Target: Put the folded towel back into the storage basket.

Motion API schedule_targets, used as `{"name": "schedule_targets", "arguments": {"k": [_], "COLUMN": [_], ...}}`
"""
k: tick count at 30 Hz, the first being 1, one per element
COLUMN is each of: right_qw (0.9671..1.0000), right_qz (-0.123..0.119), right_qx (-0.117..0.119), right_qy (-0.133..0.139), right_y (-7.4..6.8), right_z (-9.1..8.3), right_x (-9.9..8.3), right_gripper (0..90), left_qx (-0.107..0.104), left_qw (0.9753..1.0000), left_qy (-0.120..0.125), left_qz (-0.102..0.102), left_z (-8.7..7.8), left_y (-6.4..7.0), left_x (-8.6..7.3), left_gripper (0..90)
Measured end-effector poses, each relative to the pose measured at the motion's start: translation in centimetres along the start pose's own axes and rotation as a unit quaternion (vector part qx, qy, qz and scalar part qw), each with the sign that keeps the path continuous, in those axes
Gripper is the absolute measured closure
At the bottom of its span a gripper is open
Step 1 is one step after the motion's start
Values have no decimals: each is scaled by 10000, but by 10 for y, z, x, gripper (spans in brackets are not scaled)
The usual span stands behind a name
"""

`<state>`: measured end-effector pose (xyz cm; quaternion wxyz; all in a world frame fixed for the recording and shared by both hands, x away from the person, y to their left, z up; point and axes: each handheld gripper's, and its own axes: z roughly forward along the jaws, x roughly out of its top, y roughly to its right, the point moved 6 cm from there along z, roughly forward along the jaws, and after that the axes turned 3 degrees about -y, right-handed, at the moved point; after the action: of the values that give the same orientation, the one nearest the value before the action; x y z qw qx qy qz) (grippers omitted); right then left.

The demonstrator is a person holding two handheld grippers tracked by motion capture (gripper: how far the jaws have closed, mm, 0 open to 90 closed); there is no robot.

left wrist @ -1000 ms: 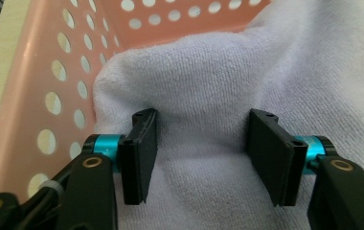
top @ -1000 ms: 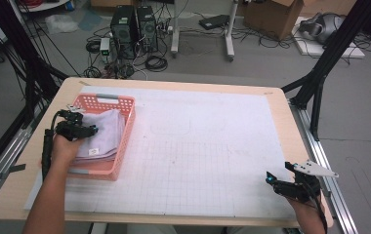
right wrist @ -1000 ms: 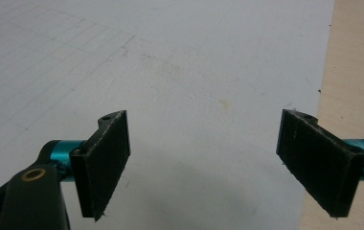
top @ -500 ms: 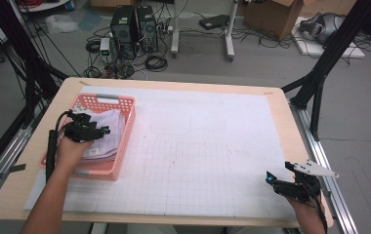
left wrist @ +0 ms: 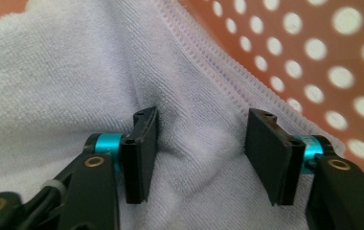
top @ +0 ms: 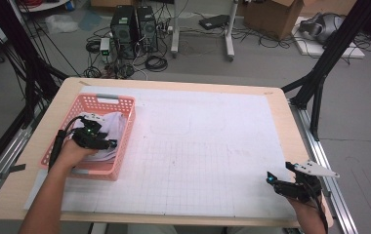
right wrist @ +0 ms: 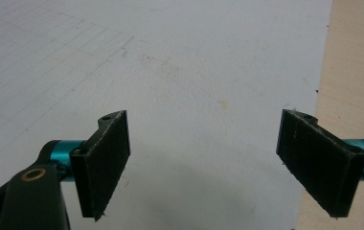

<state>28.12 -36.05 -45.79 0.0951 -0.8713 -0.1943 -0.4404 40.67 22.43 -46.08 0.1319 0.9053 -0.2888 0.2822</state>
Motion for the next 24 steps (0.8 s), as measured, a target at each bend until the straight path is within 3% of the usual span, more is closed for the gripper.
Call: {"name": "schedule_targets", "arguments": {"k": [1,3,4,5,6,7,10,12,16,20,22,24], "right_qw": [10000,10000,10000,10000,10000,10000,10000,10000,10000,9999,9999,9998], "right_qz": [-2,16,15,4,12,18,22,7,7,5,14,28], "right_qx": [-5,-12,-12,-8,-17,-19,-15,-7,14,30,52,71], "right_qy": [15,14,8,9,16,21,44,60,81,126,150,167], "right_y": [0,0,1,1,1,1,1,0,-1,-1,-1,-2], "right_z": [0,0,-1,-1,-1,-1,-1,-1,-1,-2,-2,-3], "right_x": [0,0,0,0,0,0,1,2,3,4,4,4], "right_gripper": [179,179,179,179,179,179,179,179,179,179,179,179], "left_qx": [-162,-125,106,377,510,621,821,859,742,608,585,509], "left_qw": [9998,9999,9997,9976,9938,9891,9703,9585,9429,9380,9332,9330], "left_qy": [-35,22,194,471,833,1202,2156,2594,3155,3342,3480,3510], "left_qz": [68,49,-97,-326,-521,-576,-730,-814,-765,-696,-681,-611], "left_z": [-4,-6,-11,-18,-24,-33,-56,-69,-86,-90,-89,-86], "left_y": [0,-1,-6,-12,-14,-17,-18,-16,-1,17,30,43], "left_x": [-2,-2,1,5,9,12,19,20,20,20,19,20], "left_gripper": [469,484,468,389,338,336,310,286,235,188,188,190]}}
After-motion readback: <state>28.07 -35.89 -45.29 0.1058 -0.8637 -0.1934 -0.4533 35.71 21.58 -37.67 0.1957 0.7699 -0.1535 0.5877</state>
